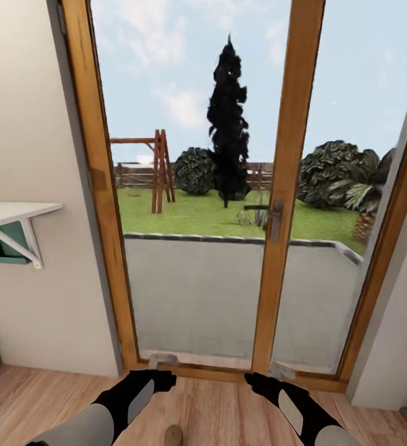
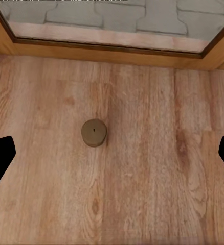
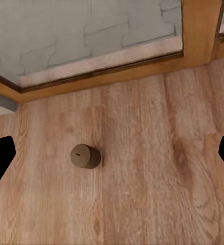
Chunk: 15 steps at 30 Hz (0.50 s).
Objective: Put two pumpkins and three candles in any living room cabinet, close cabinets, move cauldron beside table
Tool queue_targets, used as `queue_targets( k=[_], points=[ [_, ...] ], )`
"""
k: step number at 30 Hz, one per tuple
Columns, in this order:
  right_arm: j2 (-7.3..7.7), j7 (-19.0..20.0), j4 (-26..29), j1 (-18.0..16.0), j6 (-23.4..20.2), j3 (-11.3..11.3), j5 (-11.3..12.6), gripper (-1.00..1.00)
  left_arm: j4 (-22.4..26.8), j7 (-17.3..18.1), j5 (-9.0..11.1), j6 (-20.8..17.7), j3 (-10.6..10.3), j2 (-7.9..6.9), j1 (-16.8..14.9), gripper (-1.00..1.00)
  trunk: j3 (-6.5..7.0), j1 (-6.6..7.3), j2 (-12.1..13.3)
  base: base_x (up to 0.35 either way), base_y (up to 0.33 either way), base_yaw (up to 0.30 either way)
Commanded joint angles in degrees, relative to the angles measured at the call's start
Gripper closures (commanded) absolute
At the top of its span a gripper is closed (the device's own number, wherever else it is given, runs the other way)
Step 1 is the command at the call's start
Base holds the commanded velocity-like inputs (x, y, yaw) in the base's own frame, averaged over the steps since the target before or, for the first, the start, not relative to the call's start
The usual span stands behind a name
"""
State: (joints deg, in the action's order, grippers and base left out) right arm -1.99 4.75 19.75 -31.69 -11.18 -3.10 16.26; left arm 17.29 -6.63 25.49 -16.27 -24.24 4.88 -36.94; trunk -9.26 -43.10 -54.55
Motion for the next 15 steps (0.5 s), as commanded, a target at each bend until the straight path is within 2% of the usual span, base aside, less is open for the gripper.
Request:
queue_targets(
  k=[1, 8, 11, 13, 15],
  points=[
    [-0.06, 0.2, 0.1, 0.0, -0.3, -0.3, 0.2, -1.0, 0.1, -0.2, 0.6, -0.5, -0.5, -0.04, 0.0, -1.0, -0.09, -0.04, -0.1, 0.32, 0.0, 0.0],
    [-0.1, 0.2, 0.0, 0.0, -0.3, -0.3, 0.2, -1.0, 0.1, 0.0, 0.6, -1.0, -0.5, 0.0, 0.0, -1.0, -0.09, -0.04, -0.1, 0.32, 0.0, 0.0],
    [-0.1, 0.2, 0.1, 0.0, -0.3, -0.2, 0.2, -1.0, 0.0, -0.4, 0.6, -1.0, -0.5, 0.03, 0.0, -1.0, -0.09, -0.04, -0.1, 0.163, 0.0, 0.0],
    [-0.11, 0.5, 0.3, 0.2, -0.3, 0.7, 0.2, -1.0, 0.0, -0.5, 0.6, -1.5, -0.5, 0.04, 0.0, -1.0, -0.09, -0.04, -0.1, 0.067, 0.0, 0.0],
    [-0.08, 1.9, 0.6, 0.5, -0.3, 3.8, 0.1, -1.0, 0.0, -0.5, 0.6, -2.9, -0.5, 0.02, 0.0, -1.0, -0.09, -0.04, -0.1, 0.034, 0.0, 0.0]
  ],
)
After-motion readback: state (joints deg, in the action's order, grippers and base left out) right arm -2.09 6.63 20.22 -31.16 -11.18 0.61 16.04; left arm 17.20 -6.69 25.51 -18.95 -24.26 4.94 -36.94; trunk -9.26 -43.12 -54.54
